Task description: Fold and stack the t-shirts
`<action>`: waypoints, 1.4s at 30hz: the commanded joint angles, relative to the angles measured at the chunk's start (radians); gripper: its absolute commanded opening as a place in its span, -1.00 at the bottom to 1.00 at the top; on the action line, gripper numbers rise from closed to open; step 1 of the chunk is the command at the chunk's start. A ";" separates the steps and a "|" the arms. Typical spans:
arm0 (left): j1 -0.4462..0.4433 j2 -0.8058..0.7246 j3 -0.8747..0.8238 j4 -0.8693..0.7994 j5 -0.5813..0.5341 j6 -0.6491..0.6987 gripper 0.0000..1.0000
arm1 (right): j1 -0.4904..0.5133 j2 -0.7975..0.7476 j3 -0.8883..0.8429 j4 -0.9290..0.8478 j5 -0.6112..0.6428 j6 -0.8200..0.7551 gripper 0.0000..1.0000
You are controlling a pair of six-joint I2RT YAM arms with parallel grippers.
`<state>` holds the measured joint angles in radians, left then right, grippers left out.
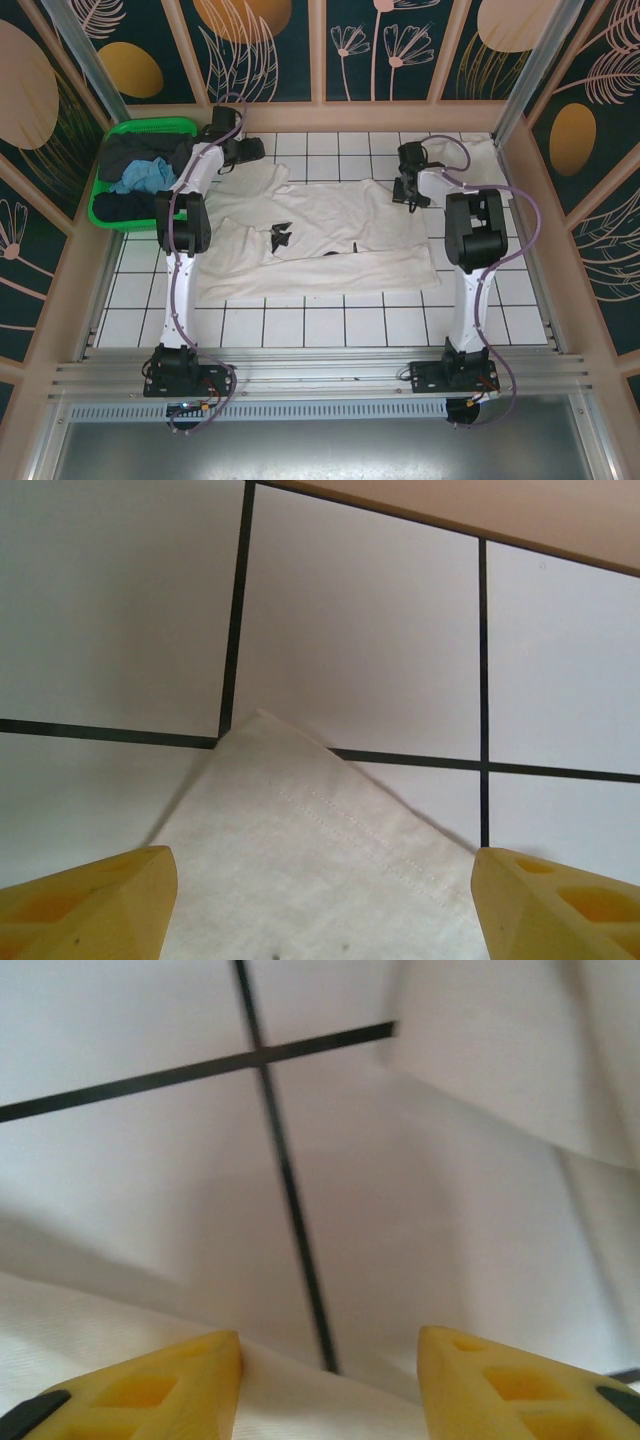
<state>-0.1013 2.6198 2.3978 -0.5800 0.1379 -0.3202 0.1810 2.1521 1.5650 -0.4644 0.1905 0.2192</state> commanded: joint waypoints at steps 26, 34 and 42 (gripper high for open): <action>0.008 0.051 -0.025 0.040 0.192 -0.022 -0.51 | -0.054 -0.146 -0.028 0.000 -0.385 -0.003 -1.00; 0.011 0.042 -0.035 0.048 0.238 -0.016 -0.70 | -0.060 -0.042 0.022 -0.042 -0.497 -0.120 0.07; 0.011 0.018 -0.063 0.056 0.276 0.002 -0.80 | -0.061 0.079 0.128 -0.040 -0.444 -0.202 0.65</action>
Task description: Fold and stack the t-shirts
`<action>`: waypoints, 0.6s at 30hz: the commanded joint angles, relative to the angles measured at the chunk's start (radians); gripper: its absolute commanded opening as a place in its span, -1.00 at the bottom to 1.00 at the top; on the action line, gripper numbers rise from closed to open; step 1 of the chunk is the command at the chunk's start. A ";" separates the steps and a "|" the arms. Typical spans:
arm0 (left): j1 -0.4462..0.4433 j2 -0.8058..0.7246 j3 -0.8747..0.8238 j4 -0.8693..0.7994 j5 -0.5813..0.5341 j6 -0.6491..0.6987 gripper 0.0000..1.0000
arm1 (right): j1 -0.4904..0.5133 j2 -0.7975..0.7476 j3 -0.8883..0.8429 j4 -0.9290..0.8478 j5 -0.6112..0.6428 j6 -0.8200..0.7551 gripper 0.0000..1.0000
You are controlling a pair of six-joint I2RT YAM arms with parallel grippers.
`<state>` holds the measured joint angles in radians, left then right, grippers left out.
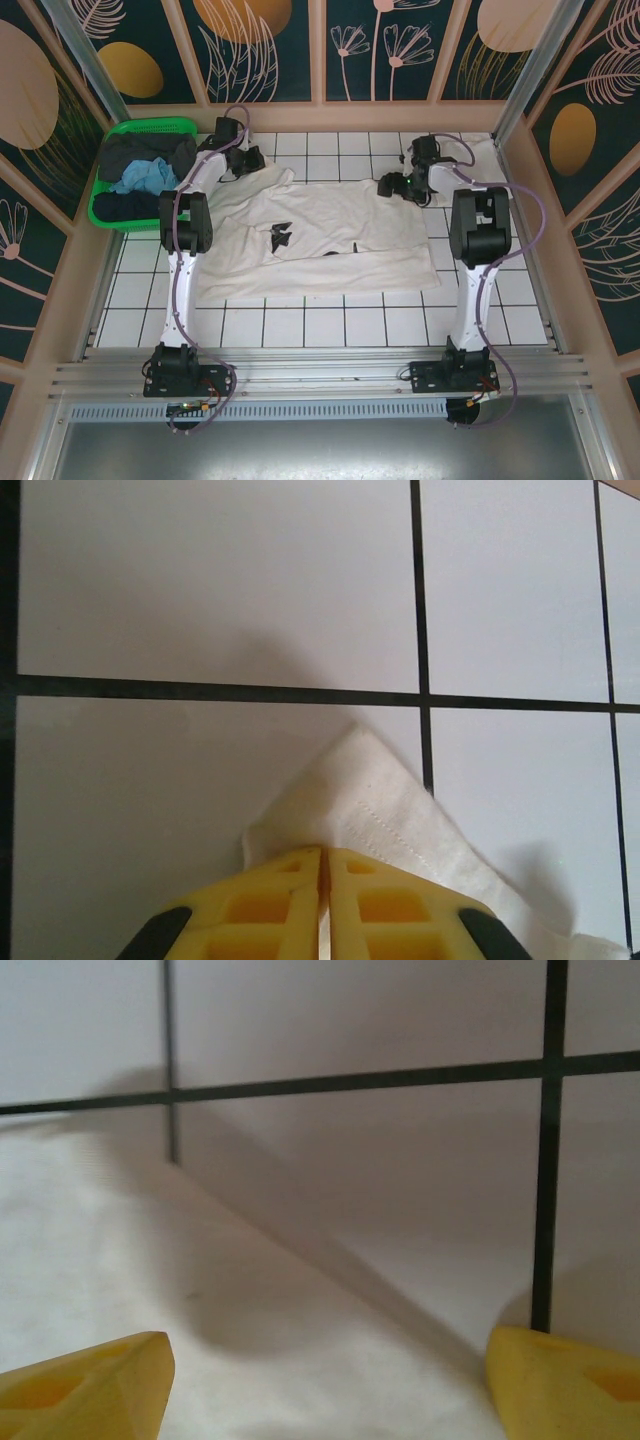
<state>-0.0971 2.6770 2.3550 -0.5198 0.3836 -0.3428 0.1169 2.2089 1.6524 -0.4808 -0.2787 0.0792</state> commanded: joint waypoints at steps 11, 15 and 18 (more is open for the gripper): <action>0.007 -0.111 -0.137 0.084 0.074 0.006 -0.89 | 0.040 0.125 0.198 -0.185 0.142 -0.163 -0.56; 0.007 -0.129 -0.152 0.112 0.081 -0.006 -0.93 | 0.032 -0.001 0.171 -0.174 0.220 -0.162 -0.87; 0.007 -0.144 -0.175 0.152 0.095 -0.019 -0.96 | 0.051 -0.105 0.111 -0.132 0.277 -0.146 -0.90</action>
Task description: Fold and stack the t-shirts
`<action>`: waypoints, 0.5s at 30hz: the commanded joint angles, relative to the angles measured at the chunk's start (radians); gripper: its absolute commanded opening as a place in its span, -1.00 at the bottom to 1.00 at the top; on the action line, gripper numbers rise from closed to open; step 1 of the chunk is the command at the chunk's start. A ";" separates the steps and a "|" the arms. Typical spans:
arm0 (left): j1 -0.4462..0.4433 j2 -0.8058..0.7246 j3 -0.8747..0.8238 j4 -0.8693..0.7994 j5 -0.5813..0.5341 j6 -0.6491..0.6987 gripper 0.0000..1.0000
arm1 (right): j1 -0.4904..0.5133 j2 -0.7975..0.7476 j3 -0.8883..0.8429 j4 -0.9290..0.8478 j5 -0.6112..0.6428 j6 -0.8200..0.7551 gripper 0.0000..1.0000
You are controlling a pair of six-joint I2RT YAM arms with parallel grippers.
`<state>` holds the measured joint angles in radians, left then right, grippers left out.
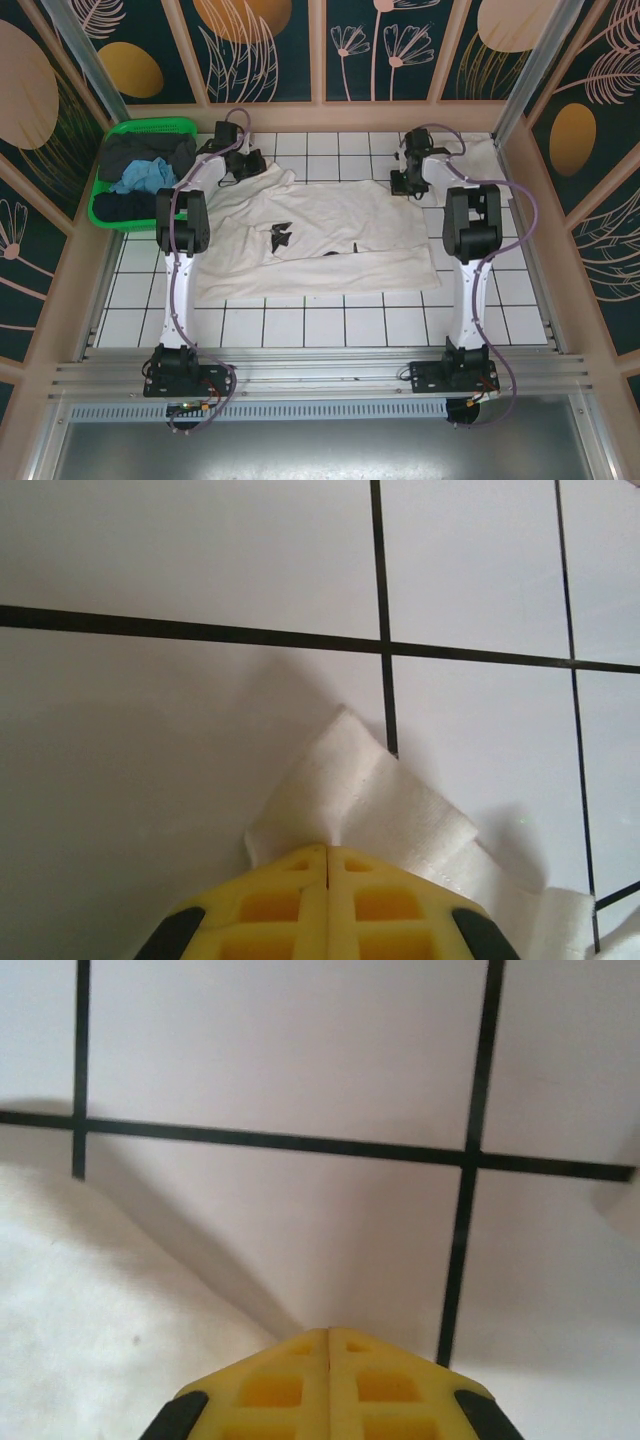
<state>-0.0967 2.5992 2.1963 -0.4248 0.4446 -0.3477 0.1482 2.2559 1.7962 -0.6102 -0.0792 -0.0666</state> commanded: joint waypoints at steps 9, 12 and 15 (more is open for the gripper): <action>0.006 -0.060 -0.009 0.089 0.057 -0.019 -0.97 | 0.319 -0.352 -0.409 0.080 0.295 0.176 -0.55; 0.006 -0.045 -0.004 0.110 0.088 -0.043 -0.97 | 0.335 -0.403 -0.442 0.070 0.180 0.185 0.00; 0.006 -0.045 -0.011 0.112 0.080 -0.032 -0.97 | 0.316 -0.449 -0.460 0.075 0.153 0.172 0.27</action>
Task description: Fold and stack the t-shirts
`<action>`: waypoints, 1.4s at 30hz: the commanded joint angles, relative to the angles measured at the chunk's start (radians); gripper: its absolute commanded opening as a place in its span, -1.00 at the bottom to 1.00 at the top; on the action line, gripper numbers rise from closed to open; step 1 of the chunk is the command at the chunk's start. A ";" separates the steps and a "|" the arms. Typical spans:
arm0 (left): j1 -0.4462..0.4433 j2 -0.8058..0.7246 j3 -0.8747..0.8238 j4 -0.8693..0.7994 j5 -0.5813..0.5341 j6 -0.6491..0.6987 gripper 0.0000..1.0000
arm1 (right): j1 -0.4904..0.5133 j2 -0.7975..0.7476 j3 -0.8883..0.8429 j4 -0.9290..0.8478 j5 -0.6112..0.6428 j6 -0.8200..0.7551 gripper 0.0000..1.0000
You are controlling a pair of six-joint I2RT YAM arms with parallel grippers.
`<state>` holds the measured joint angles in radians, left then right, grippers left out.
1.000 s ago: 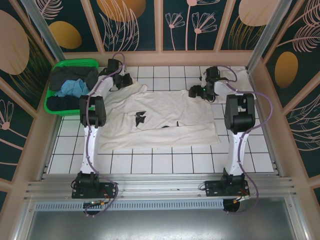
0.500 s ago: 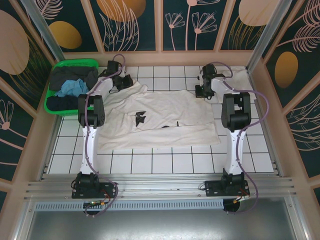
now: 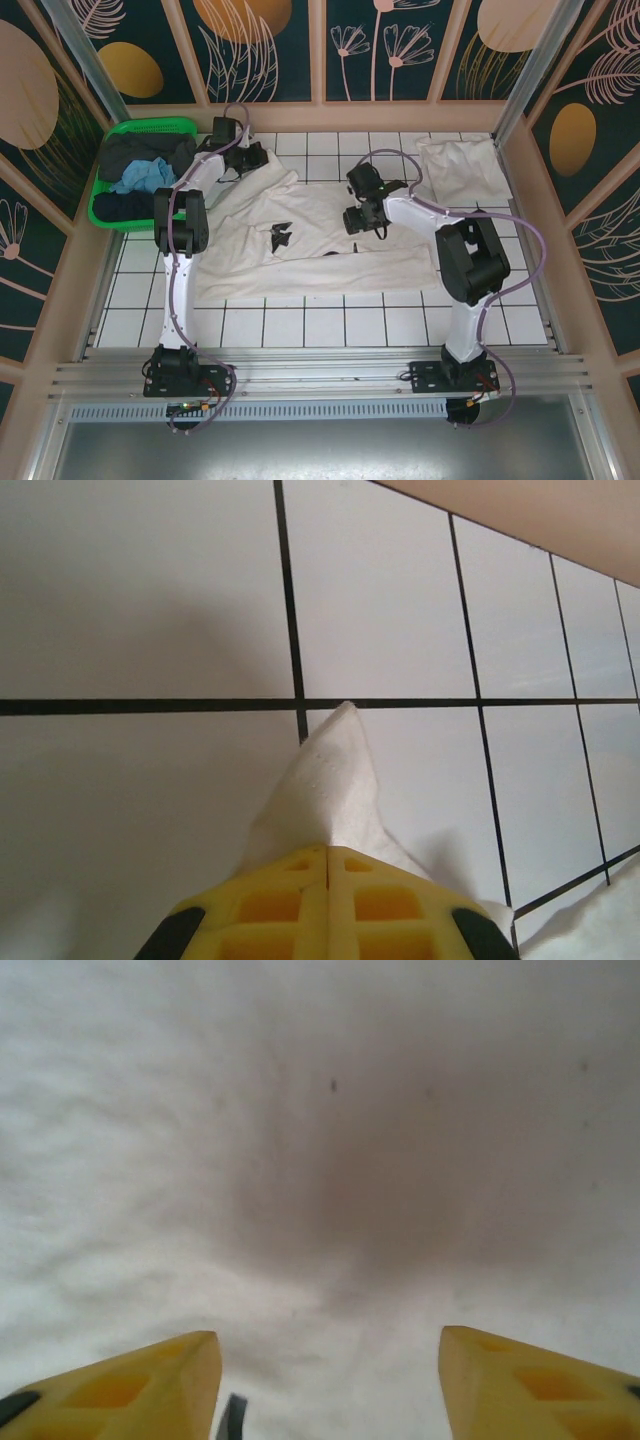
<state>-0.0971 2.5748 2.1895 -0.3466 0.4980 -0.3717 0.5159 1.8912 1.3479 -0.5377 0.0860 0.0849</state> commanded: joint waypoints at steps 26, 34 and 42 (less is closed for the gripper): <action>0.011 0.014 0.052 -0.044 -0.006 0.063 -0.94 | -0.412 0.263 0.195 0.052 -0.517 0.016 0.31; 0.025 0.005 0.044 -0.038 0.012 0.058 -0.97 | -0.384 0.176 0.102 0.011 -0.494 -0.008 -0.13; 0.027 -0.008 0.007 -0.018 0.023 0.046 -0.99 | -0.274 0.104 0.155 -0.068 -0.267 0.011 -1.00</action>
<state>-0.0765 2.5866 2.2066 -0.3779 0.4915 -0.3298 0.1822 2.0712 1.4582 -0.5381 -0.3061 0.0910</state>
